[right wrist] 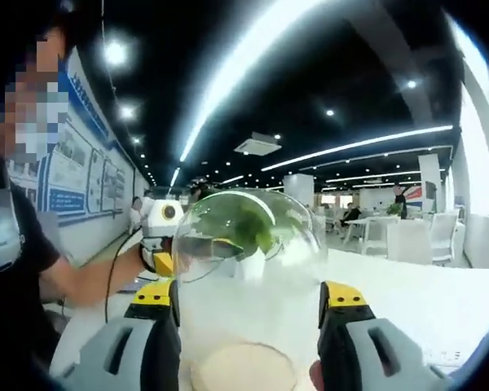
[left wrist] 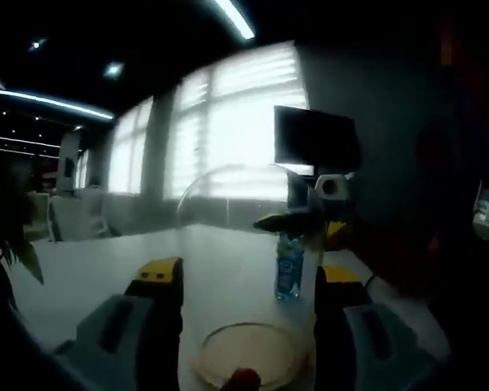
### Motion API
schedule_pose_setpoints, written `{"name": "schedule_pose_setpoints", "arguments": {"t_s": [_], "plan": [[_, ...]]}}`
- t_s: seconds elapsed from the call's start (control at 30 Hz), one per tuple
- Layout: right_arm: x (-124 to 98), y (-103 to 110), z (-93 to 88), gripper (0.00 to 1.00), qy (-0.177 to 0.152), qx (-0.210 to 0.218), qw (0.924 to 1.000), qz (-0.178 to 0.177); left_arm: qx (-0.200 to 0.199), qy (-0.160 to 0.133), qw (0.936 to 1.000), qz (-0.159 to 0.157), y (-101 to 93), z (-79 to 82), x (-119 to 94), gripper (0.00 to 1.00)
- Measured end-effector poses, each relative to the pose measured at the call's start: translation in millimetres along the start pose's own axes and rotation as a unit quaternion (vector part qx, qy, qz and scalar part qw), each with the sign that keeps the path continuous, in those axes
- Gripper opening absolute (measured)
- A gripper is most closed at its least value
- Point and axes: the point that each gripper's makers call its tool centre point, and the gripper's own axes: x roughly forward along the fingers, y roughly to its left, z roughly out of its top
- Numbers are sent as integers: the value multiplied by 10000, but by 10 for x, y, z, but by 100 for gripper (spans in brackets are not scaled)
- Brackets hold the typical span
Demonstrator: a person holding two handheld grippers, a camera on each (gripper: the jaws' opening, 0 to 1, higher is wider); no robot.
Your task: Open the cover put in the Mizone put the cover back on
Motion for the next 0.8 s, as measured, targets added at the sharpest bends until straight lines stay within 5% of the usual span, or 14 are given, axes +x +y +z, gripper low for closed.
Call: {"name": "schedule_pose_setpoints", "arguments": {"t_s": [0.13, 0.23, 0.4, 0.57, 0.8], "plan": [[-14, -3, 8, 60, -1, -16, 10000, 52, -350, -156, 9993, -9, -7, 19, 23, 54], [-51, 20, 5, 58, -18, -288, 9996, 77, -25, -27, 9999, 122, -15, 15, 65, 57], [-56, 8, -11, 57, 2, -383, 9992, 95, -59, -55, 9999, 134, -38, 38, 50, 57], [-59, -6, -16, 57, 7, -319, 9994, 94, 59, -289, 9995, 62, -35, 61, 38, 55], [-72, -13, -14, 56, -3, -258, 9996, 121, -422, -561, 9974, -164, -15, 179, 2, 53]]}}
